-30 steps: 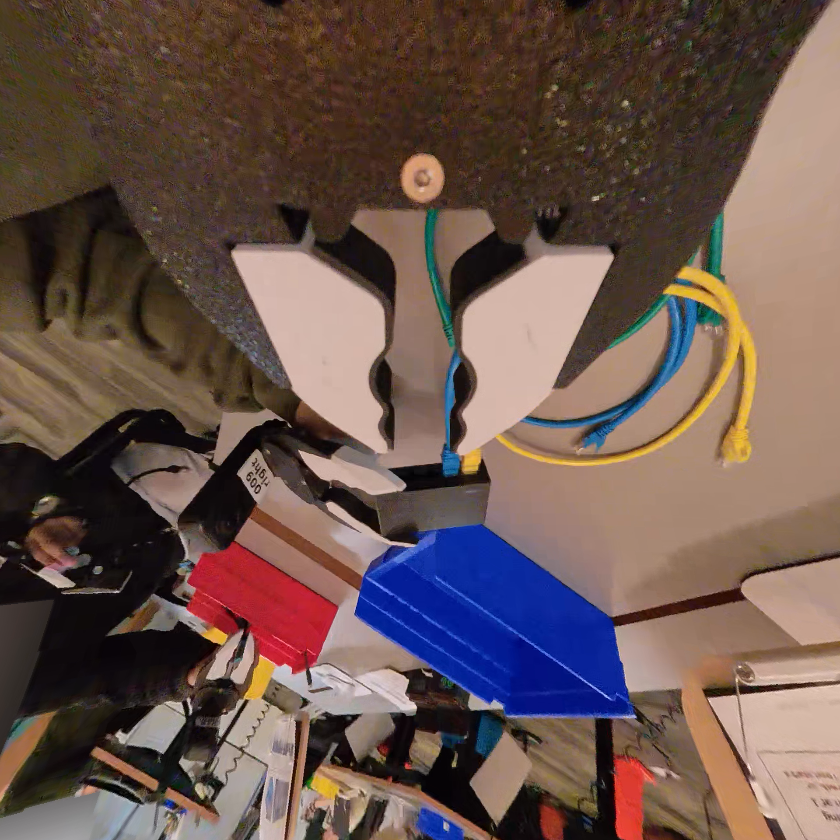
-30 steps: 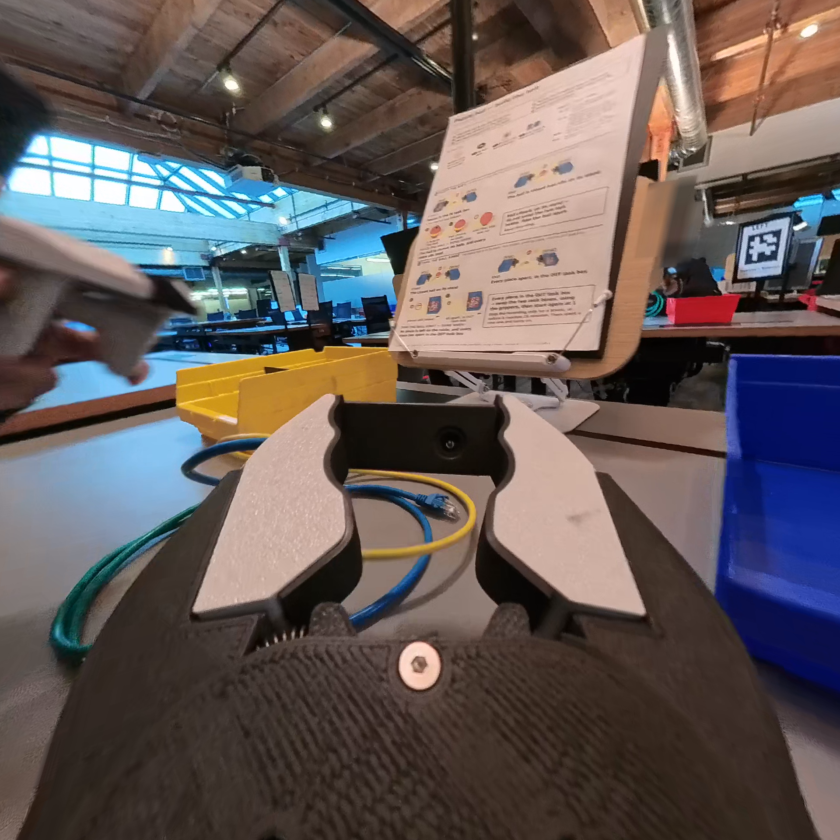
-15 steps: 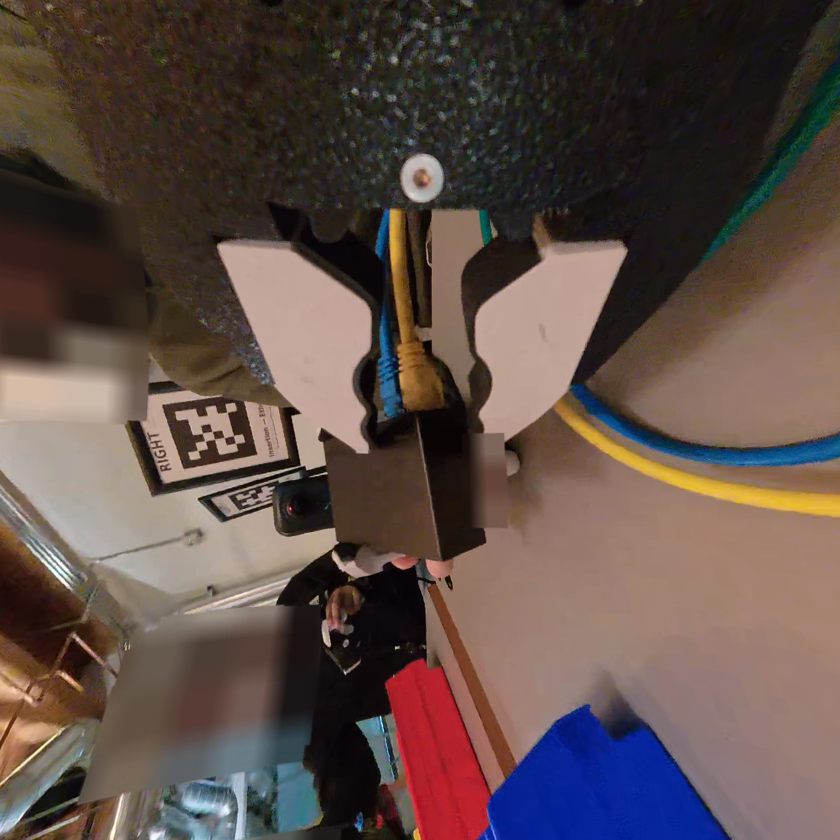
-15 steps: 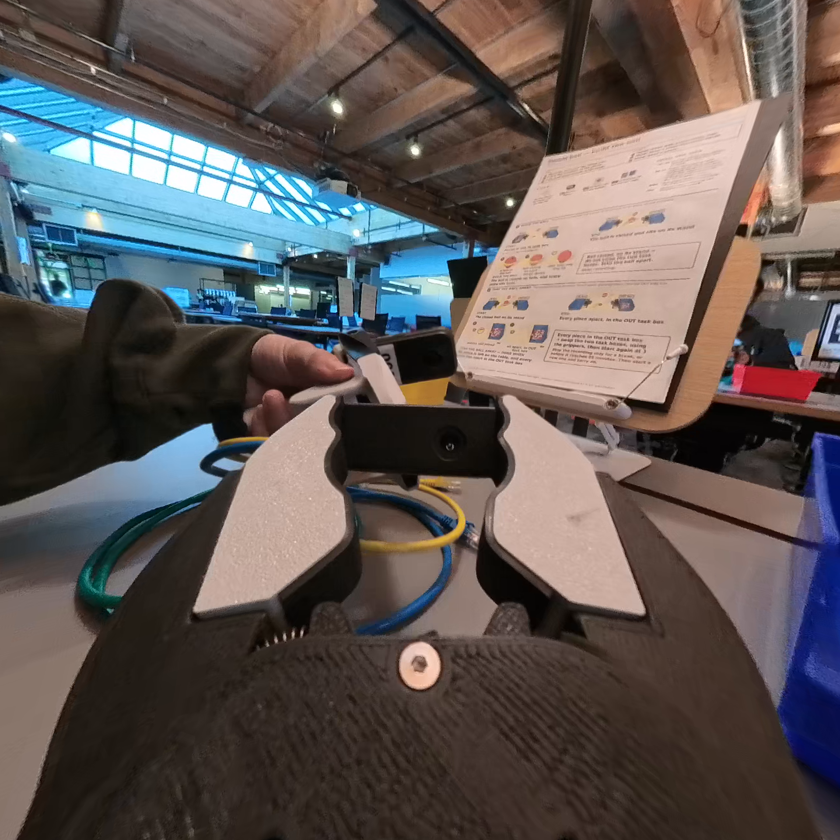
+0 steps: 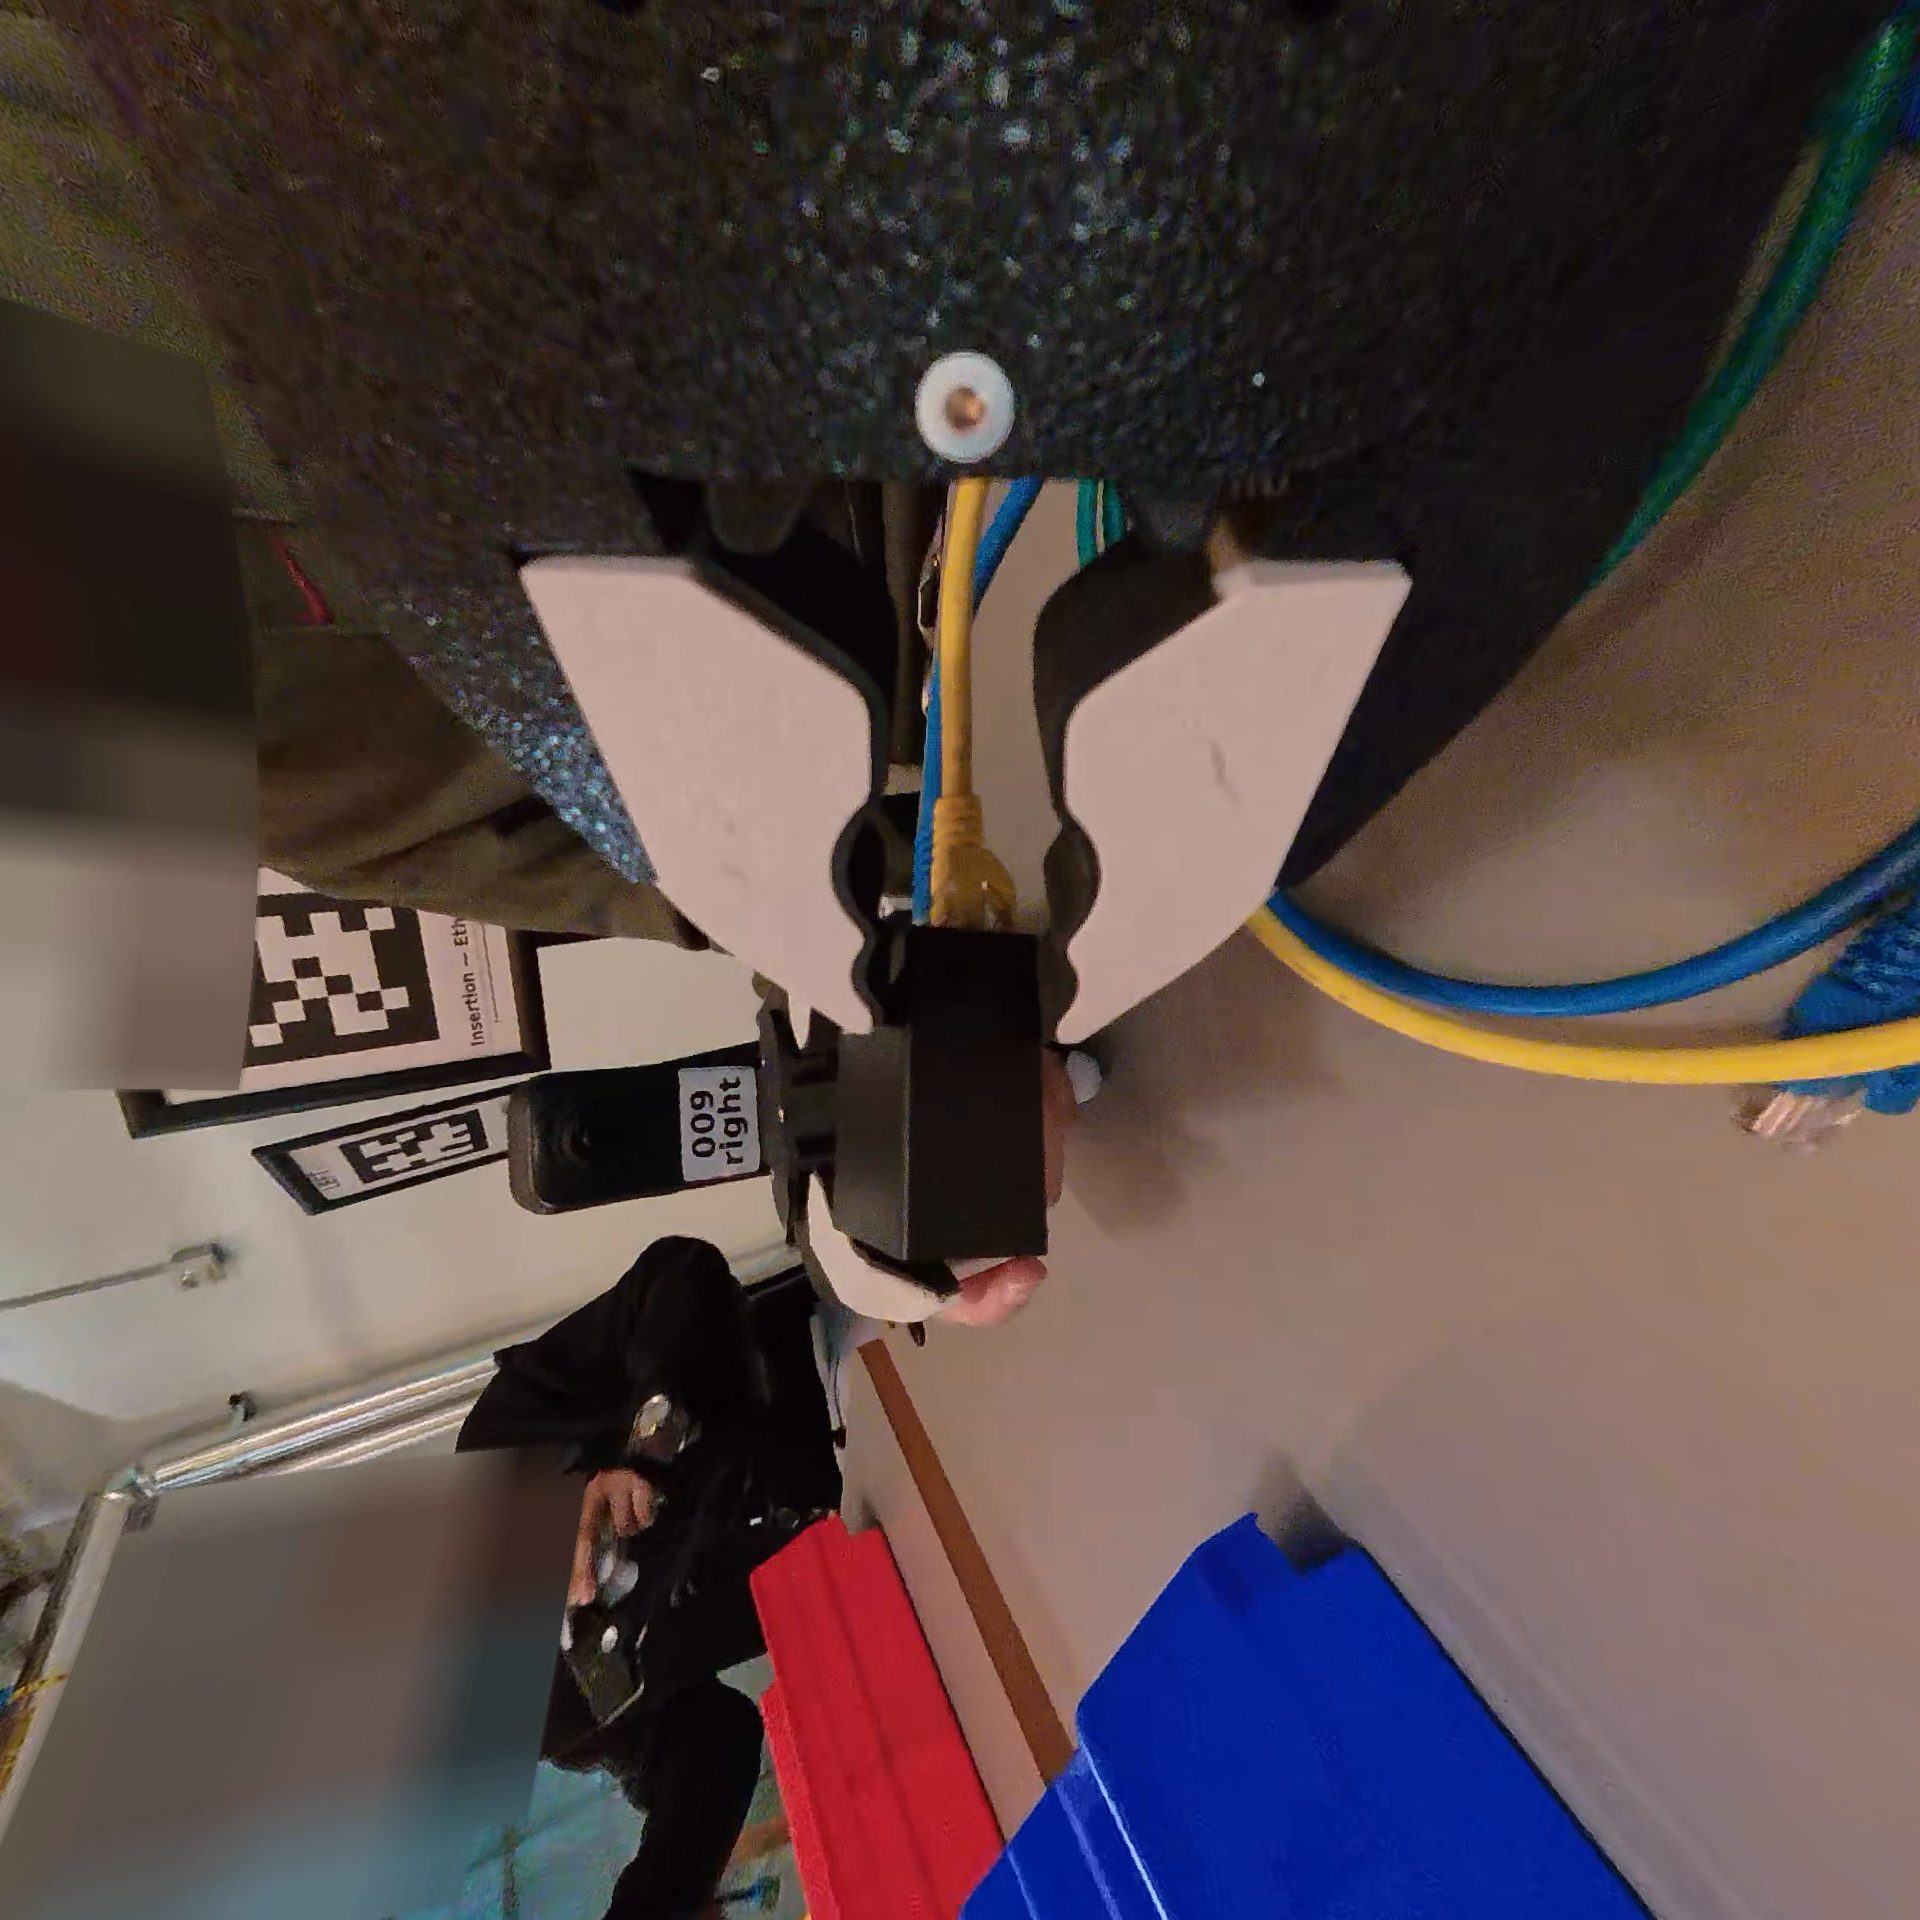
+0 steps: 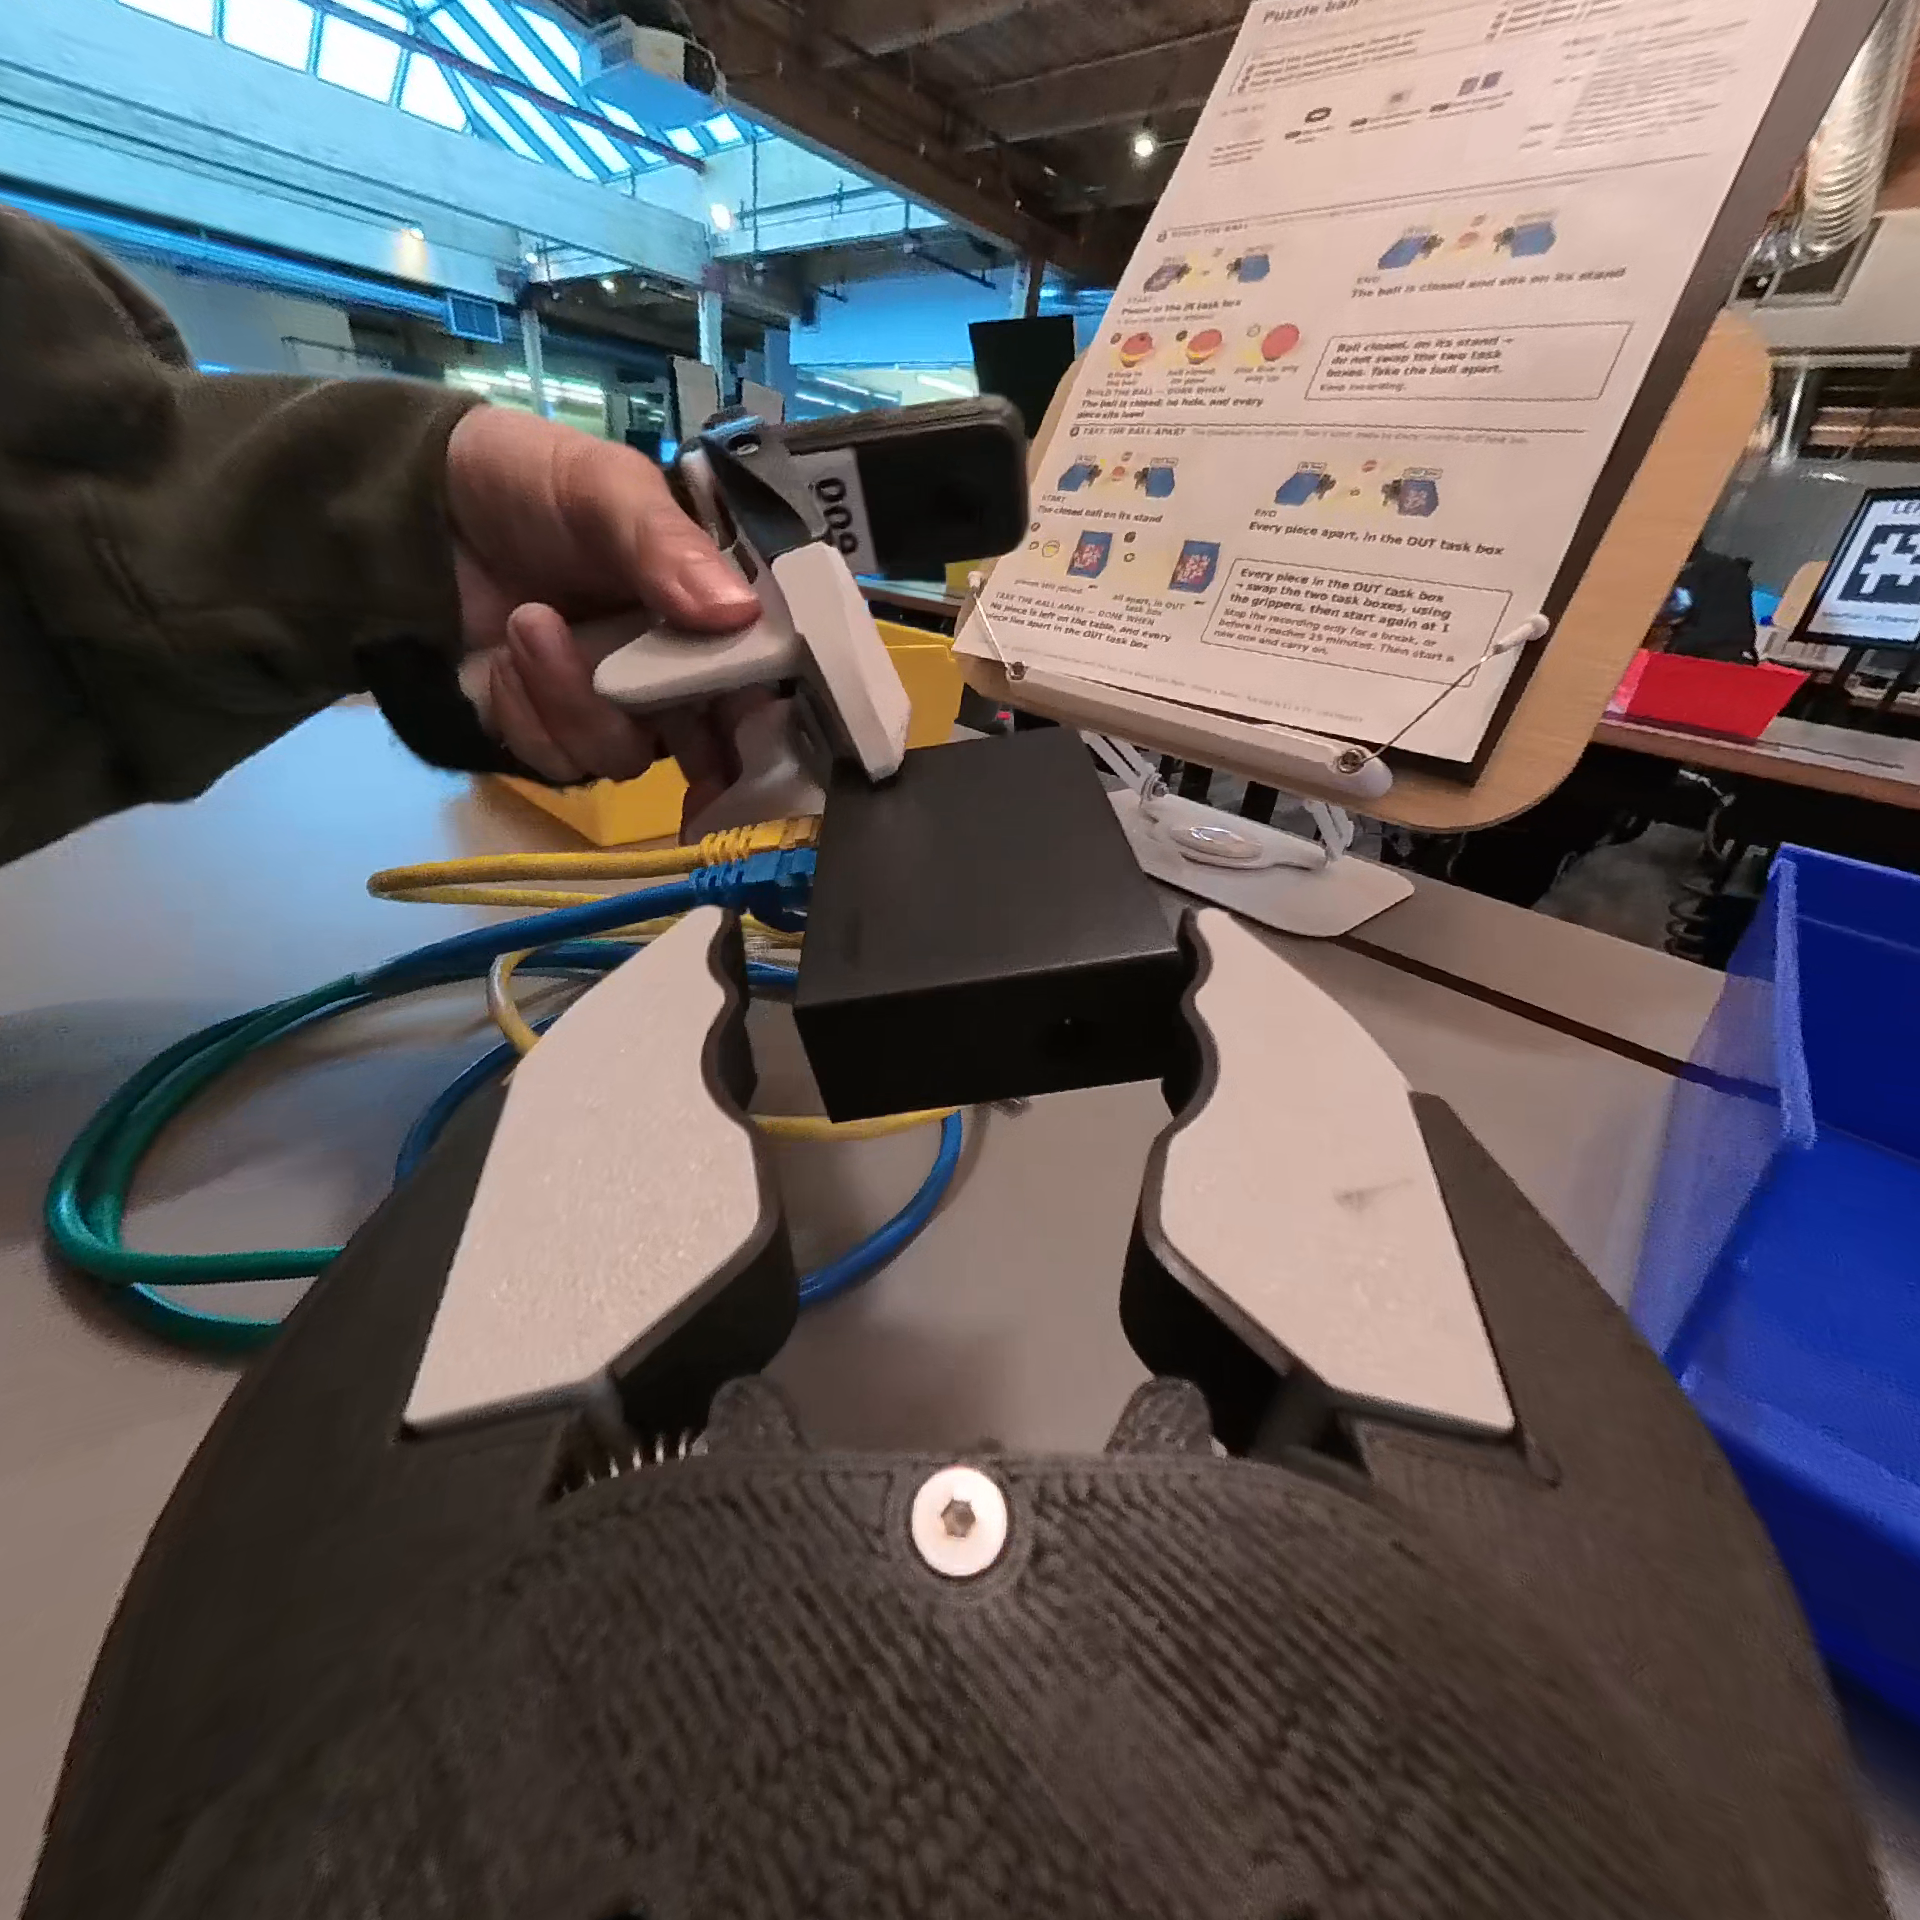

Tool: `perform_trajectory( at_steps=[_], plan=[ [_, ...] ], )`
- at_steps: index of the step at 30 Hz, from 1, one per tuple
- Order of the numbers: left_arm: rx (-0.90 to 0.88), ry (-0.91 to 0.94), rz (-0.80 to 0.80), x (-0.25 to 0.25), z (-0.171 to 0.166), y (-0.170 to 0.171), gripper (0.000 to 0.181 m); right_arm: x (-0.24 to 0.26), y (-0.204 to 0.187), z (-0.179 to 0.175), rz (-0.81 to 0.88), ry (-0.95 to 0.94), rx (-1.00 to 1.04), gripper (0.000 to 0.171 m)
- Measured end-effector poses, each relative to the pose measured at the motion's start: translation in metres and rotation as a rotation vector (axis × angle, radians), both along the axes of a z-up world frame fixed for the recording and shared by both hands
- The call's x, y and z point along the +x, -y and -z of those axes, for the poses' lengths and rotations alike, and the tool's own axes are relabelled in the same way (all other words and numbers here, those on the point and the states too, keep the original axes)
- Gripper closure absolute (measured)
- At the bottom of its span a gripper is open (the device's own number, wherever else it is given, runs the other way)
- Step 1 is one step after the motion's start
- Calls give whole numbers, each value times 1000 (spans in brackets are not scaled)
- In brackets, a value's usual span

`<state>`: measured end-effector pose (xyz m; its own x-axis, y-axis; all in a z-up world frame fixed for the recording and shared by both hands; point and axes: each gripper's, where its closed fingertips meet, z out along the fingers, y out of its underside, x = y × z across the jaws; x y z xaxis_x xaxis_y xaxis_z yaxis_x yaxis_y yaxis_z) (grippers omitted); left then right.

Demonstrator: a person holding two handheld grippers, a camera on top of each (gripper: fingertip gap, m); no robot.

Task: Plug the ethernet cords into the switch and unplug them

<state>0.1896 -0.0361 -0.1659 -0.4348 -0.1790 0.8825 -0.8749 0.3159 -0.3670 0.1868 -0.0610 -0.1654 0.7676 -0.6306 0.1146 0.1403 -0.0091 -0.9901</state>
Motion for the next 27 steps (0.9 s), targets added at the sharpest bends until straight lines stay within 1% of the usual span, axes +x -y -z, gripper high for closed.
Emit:
perform_trajectory(
  at_steps=[6, 7, 9, 15, 23, 25, 27],
  plan=[
    [81, 17, 93, -12, 3, -3, 155, -2, -6, 6, -12, 12, -69, 86],
    [89, 17, 95, -13, 4, -3, 155, -4, -9, 7, -22, 17, -88, 88],
    [100, 14, 108, -15, 5, -3, 155, -6, -11, 9, -15, 48, -124, 98],
    [94, 47, 53, -8, 2, -1, 155, 0, -9, 13, 16, 19, -143, 98],
    [77, 10, 29, -3, -3, -2, 156, 1, -7, 10, 43, 41, -133, 98],
    [64, -5, 16, 0, -4, -5, 155, 1, -5, 8, 50, 51, -122, 99],
    [53, -16, -17, 5, -5, -10, 155, 2, -1, 4, 67, 69, -95, 105]
  ],
)
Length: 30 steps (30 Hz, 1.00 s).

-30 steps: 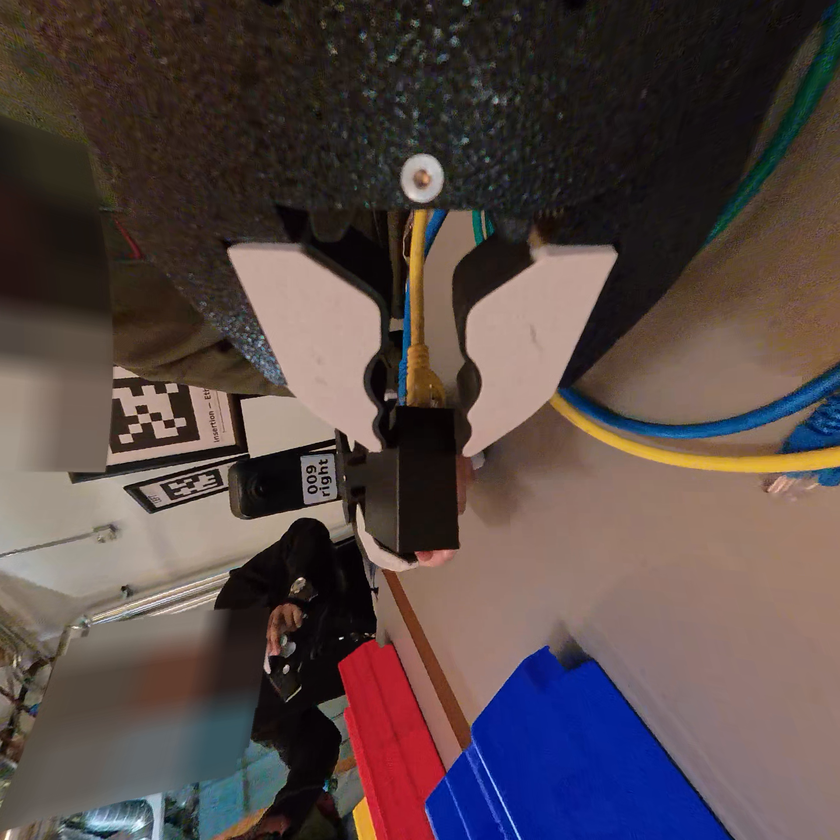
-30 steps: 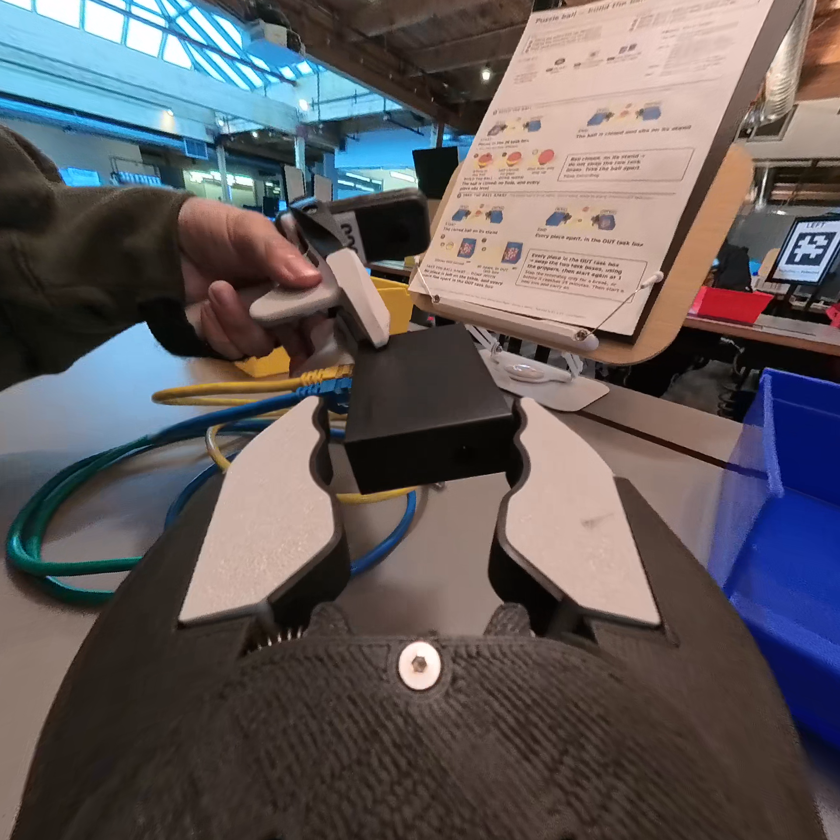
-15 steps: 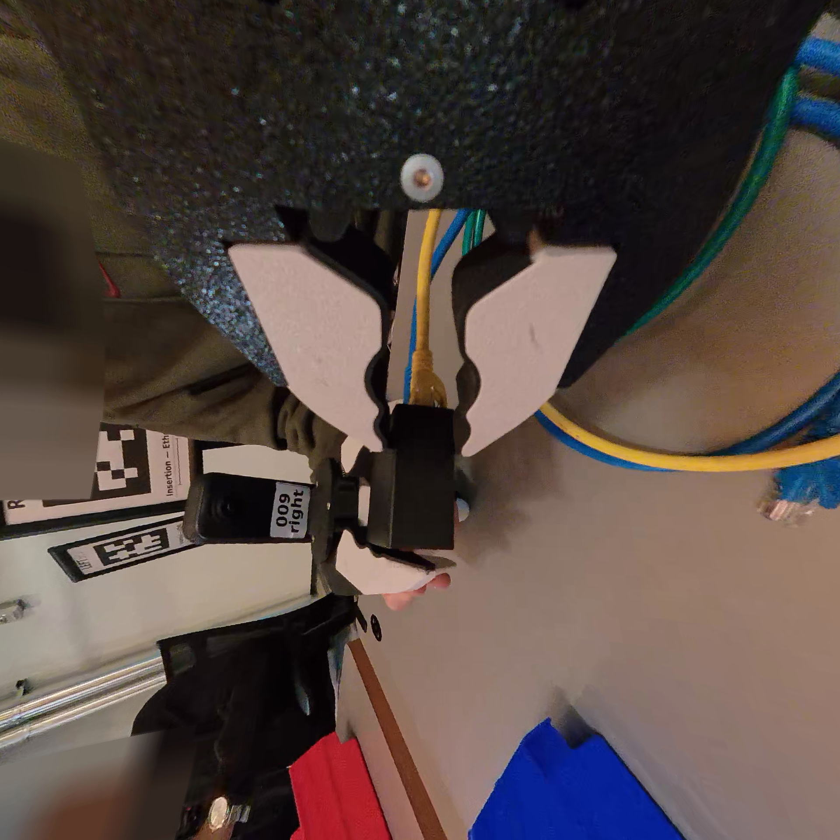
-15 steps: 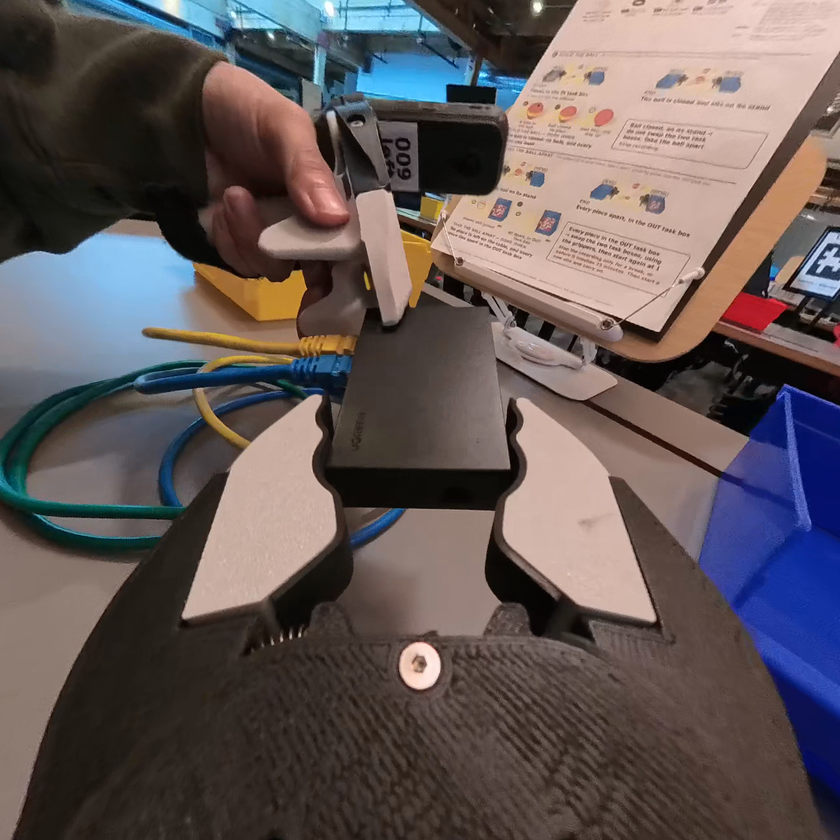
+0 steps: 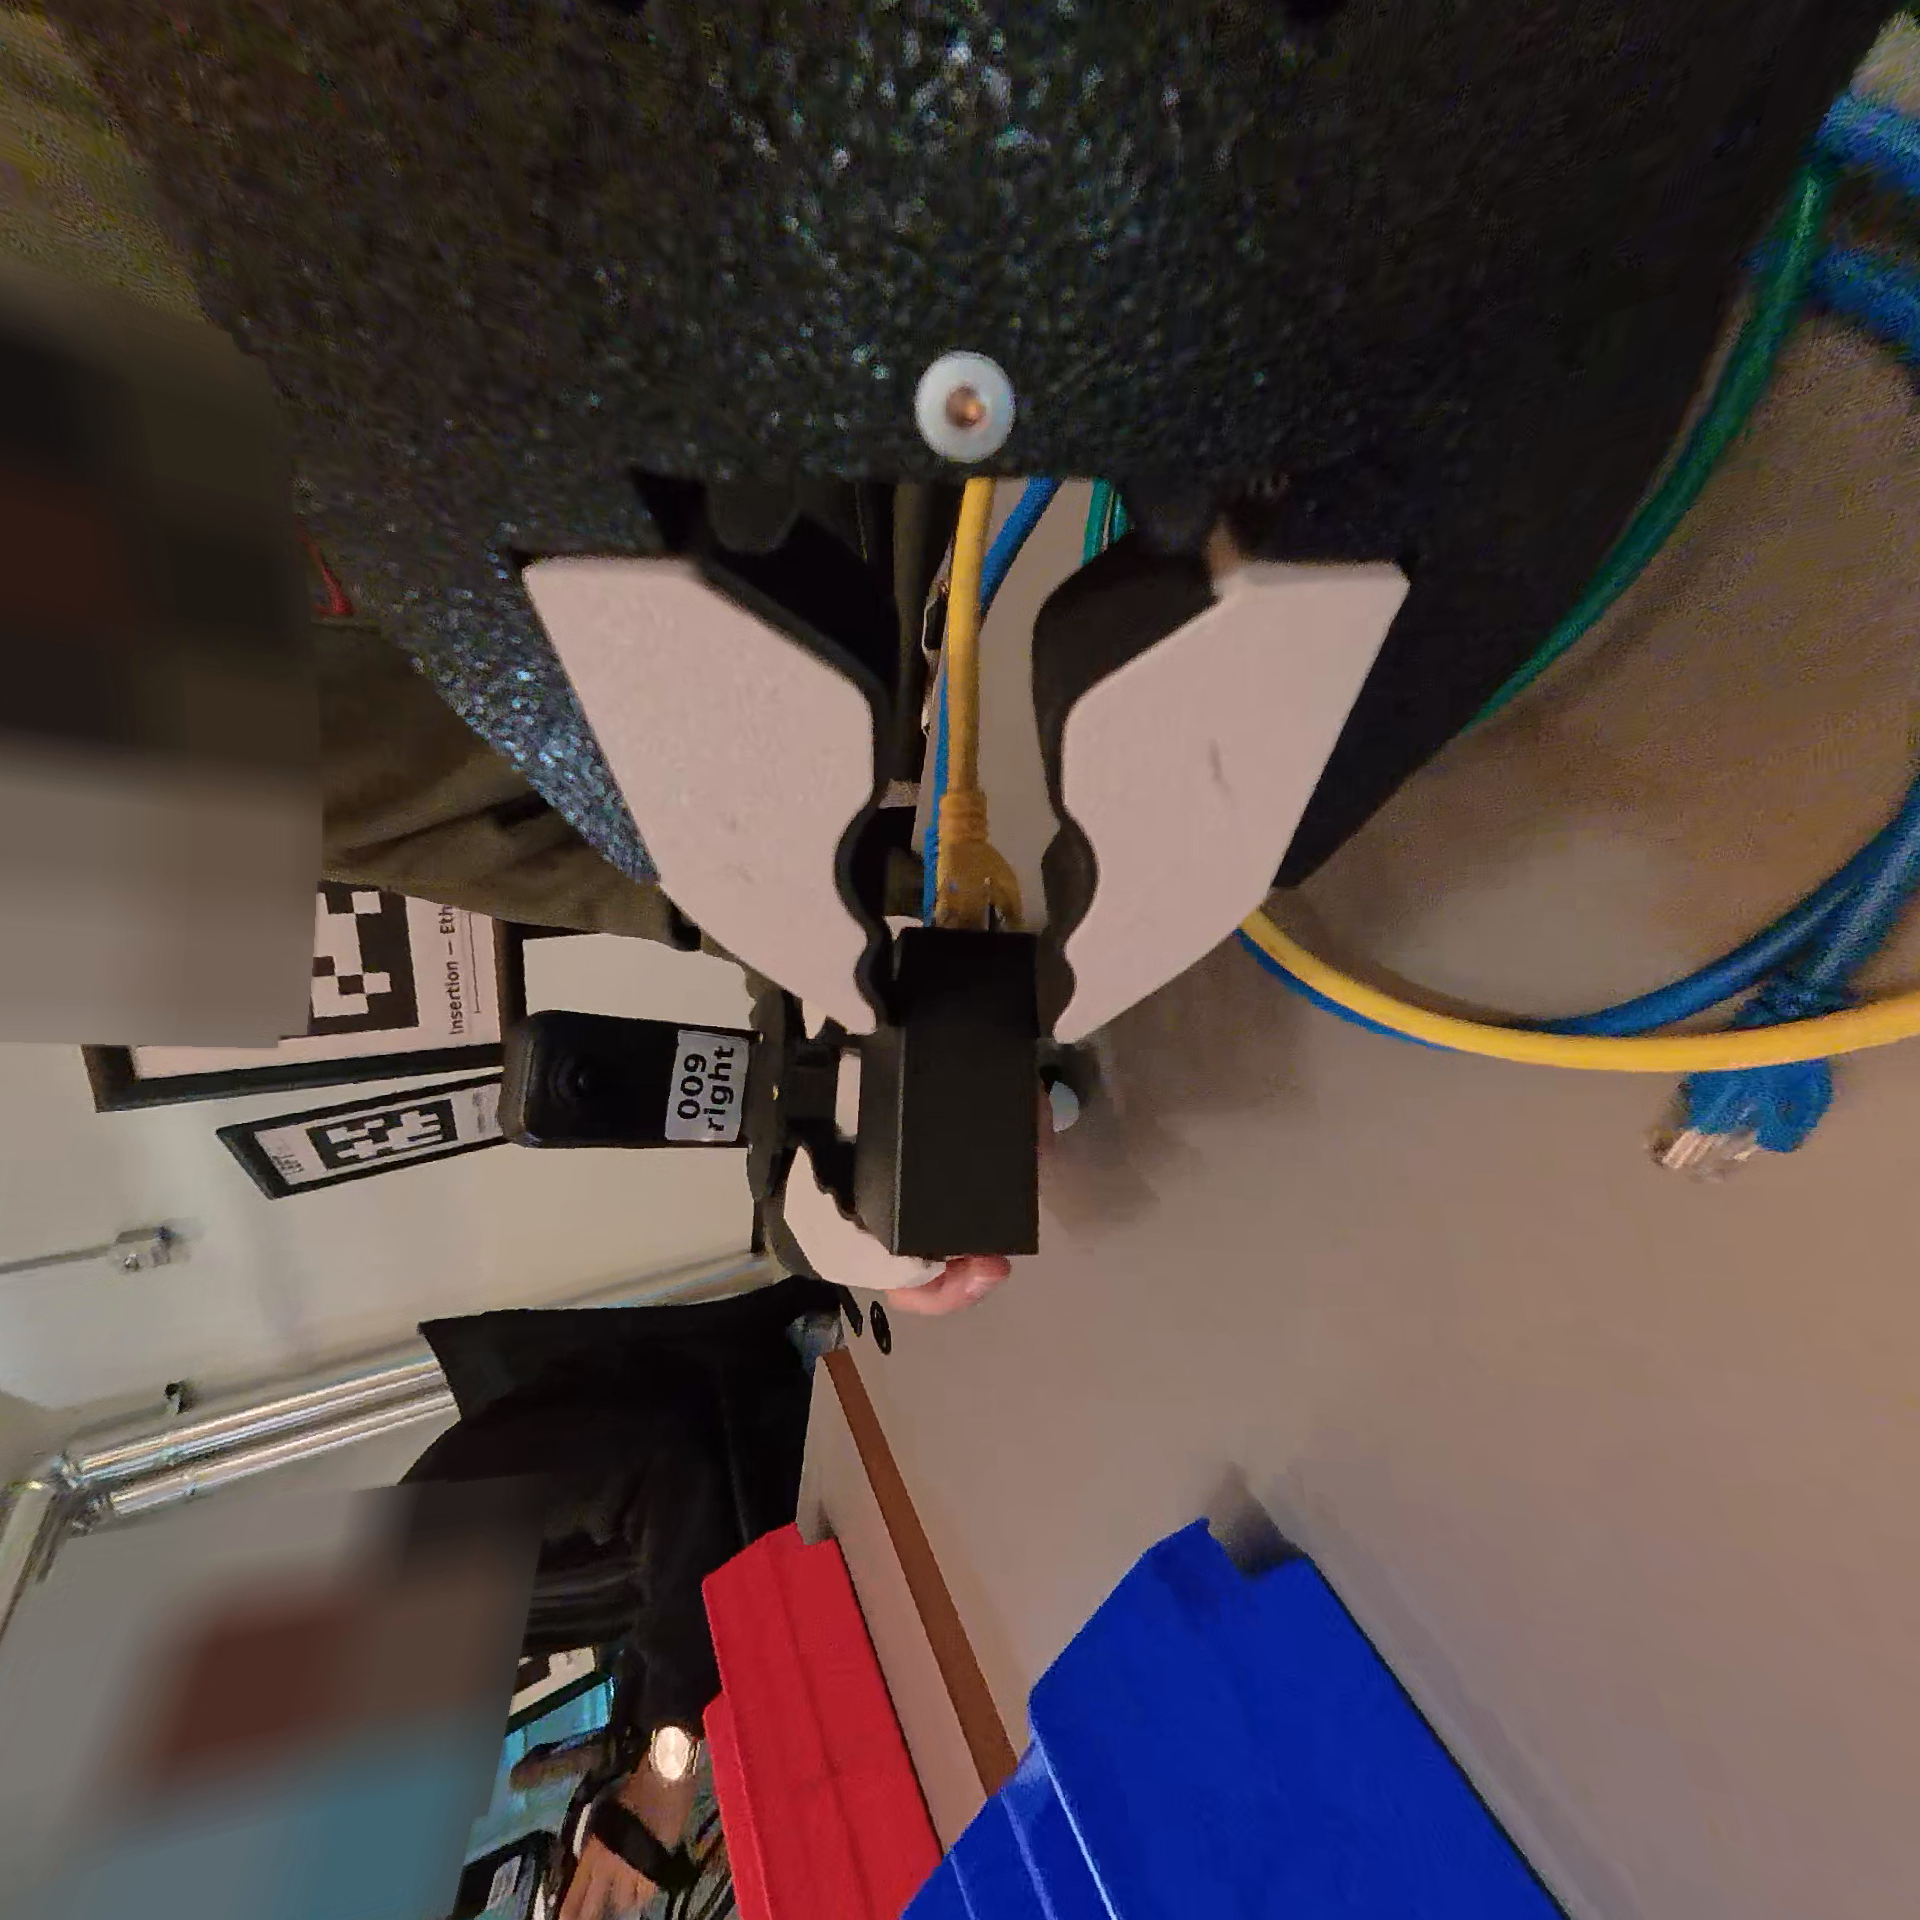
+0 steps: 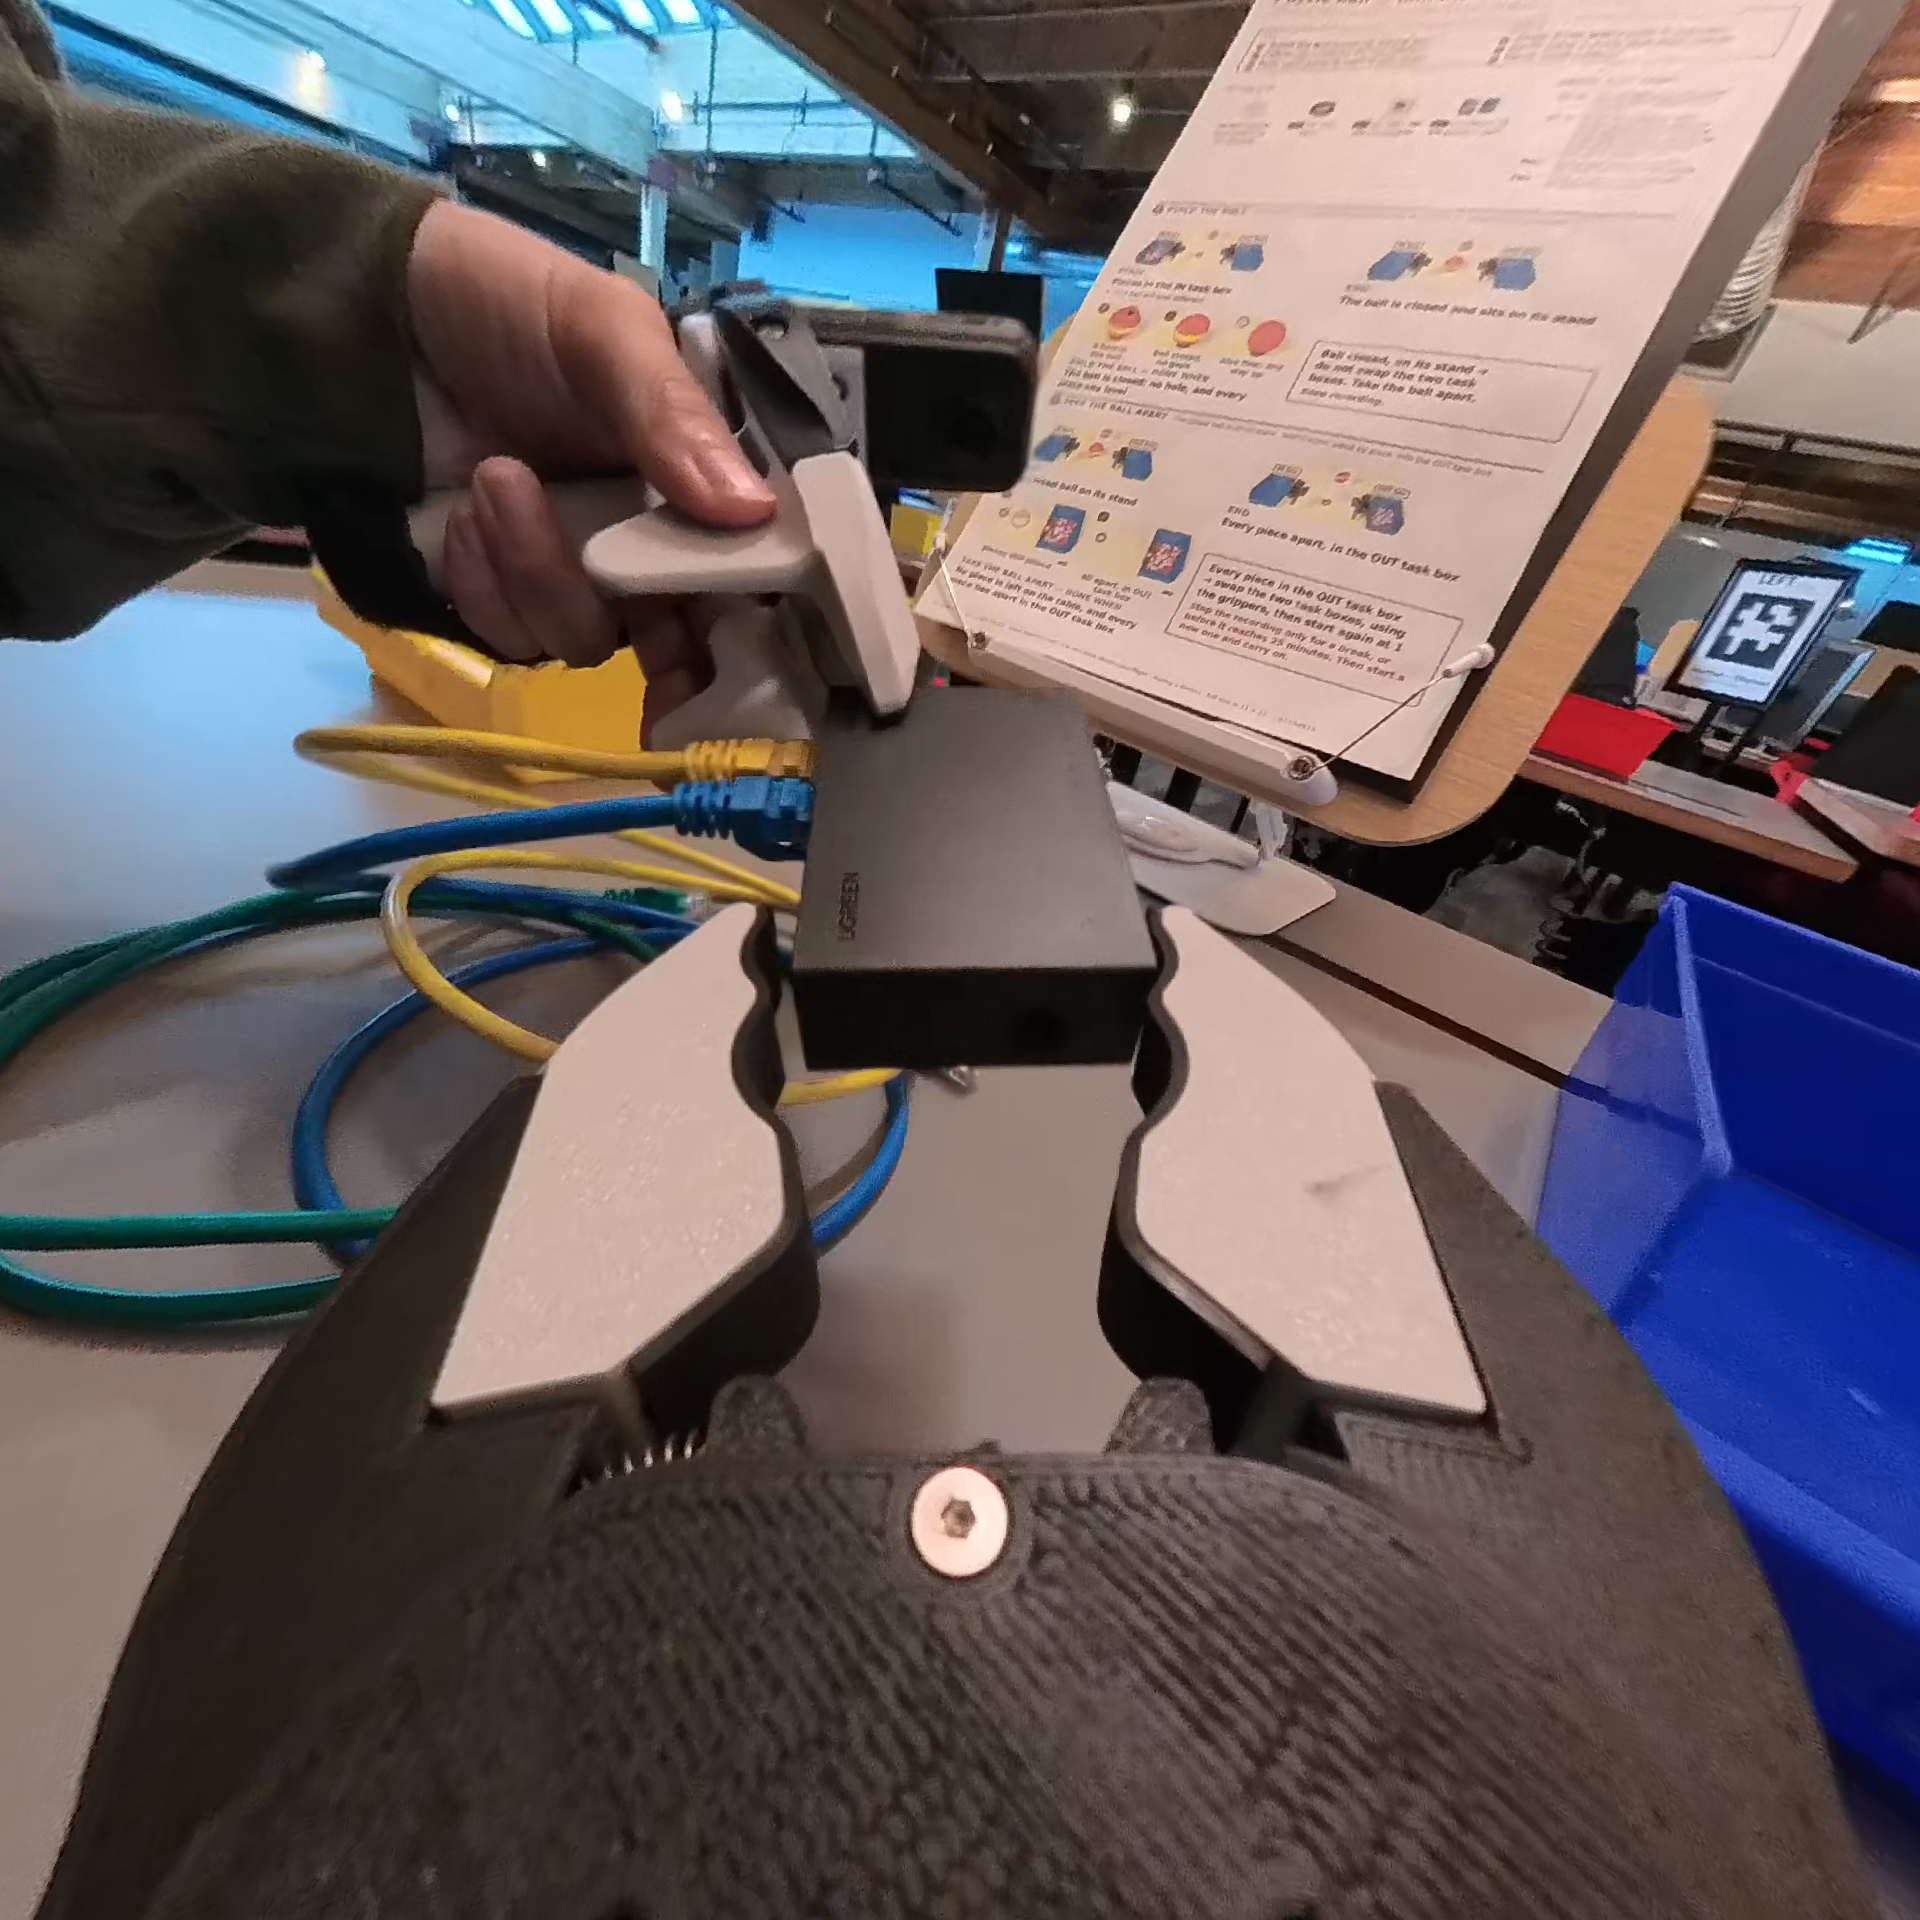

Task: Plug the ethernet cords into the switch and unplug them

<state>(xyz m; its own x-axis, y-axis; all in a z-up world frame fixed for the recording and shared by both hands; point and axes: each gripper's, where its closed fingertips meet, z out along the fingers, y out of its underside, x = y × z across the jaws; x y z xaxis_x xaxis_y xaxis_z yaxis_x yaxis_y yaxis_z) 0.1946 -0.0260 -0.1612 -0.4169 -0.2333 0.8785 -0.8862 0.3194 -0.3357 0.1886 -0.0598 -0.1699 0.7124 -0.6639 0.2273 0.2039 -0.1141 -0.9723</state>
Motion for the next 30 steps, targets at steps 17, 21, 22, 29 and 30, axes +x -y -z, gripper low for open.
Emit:
perform_trajectory(
  at_steps=[17, 21, 22, 29, 30],
  plan=[
    [-4, 127, -99, 19, -13, 0, 155, 6, 4, -9, 70, -91, 172, 110],
    [-129, 229, -226, 37, -32, 2, 158, 10, 5, -9, 116, -141, 239, 111],
    [-167, 234, -240, 38, -39, 2, 157, 11, 7, -9, 126, -145, 247, 111],
    [19, 197, -205, 33, 5, -8, 135, 10, 8, -12, 68, -156, 285, 110],
    [-30, 109, -177, 27, 7, -4, 131, 9, 7, -12, 76, -146, 276, 110]
  ],
)
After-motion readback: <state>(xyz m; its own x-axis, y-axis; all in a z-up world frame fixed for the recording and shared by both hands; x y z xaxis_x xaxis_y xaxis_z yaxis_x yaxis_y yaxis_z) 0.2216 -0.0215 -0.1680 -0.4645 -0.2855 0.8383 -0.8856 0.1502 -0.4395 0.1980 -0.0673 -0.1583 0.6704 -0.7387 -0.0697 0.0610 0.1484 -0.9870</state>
